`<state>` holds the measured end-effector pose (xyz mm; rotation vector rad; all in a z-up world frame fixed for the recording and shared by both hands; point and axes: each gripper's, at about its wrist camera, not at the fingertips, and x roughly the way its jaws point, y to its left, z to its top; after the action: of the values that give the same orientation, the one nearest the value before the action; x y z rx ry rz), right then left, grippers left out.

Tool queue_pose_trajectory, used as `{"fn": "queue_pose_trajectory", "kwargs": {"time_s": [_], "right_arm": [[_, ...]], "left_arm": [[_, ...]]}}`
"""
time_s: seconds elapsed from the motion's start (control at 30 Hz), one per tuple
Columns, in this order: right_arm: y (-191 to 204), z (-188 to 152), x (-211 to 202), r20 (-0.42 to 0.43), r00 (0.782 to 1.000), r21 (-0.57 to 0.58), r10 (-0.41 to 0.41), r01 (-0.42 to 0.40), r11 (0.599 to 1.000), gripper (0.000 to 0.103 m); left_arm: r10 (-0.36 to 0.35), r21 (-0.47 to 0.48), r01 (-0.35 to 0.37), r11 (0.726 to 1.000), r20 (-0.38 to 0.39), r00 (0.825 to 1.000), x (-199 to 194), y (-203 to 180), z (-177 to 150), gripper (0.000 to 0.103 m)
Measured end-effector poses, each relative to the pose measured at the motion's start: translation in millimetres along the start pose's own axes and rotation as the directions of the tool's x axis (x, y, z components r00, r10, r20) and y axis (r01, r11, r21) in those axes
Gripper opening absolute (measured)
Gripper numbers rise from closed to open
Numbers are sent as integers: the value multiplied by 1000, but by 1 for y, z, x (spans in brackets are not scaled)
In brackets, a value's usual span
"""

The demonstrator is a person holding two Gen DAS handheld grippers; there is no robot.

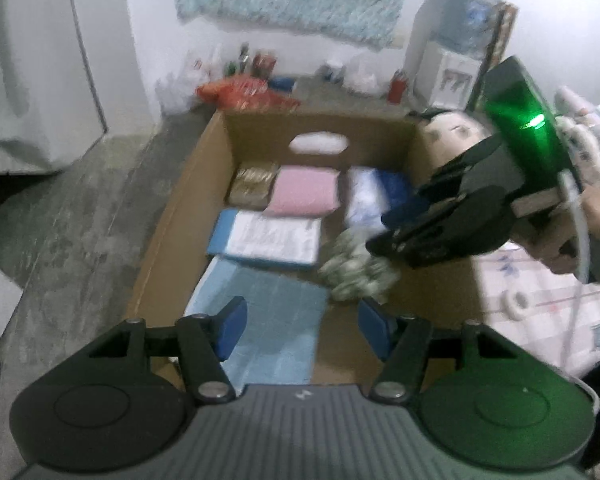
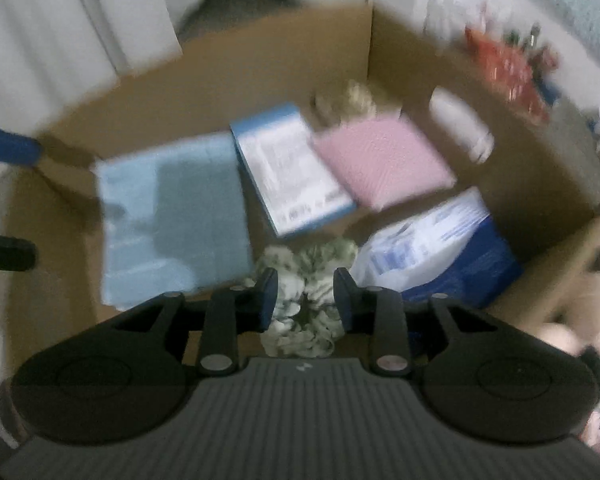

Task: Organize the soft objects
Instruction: 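Grasp the white tape roll with the left tool while the right tool reaches the red toothpaste tube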

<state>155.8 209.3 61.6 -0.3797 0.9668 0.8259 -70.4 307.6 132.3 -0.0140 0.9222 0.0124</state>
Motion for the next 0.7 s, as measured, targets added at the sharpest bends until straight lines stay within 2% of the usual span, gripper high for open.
{"fn": "queue_pose_trajectory", "kwargs": {"time_s": [0.1, 0.2, 0.27, 0.37, 0.43, 0.57, 0.63, 0.7], "right_arm": [[-13, -20, -74, 149, 989, 25, 3, -7, 1000, 32], [-39, -58, -148, 267, 964, 78, 8, -29, 997, 42], [-59, -96, -193, 345, 938, 135, -42, -6, 991, 45], [-87, -161, -237, 400, 906, 240, -139, 42, 970, 44], [-106, -209, -252, 409, 893, 329, -188, 48, 943, 38], [-135, -288, -243, 352, 907, 463, -232, 47, 885, 37], [-146, -318, -227, 335, 917, 518, -216, 13, 855, 37], [-156, -341, -207, 336, 921, 582, -197, -39, 812, 37]], "left_arm": [[-15, 47, 11, 999, 78, 997, -31, -29, -2, 63], [-75, 124, 55, 991, 162, 984, -55, -71, -10, 63], [-126, 162, 95, 982, 194, 973, -58, -103, -16, 60], [-222, 201, 180, 963, 212, 952, -43, -154, -26, 55], [-271, 228, 226, 947, 187, 944, -24, -186, -34, 53], [-275, 284, 245, 927, 68, 959, 30, -241, -51, 46], [-257, 269, 235, 934, 47, 965, 56, -256, -53, 44], [-204, 230, 187, 955, 50, 978, 80, -262, -54, 42]]}}
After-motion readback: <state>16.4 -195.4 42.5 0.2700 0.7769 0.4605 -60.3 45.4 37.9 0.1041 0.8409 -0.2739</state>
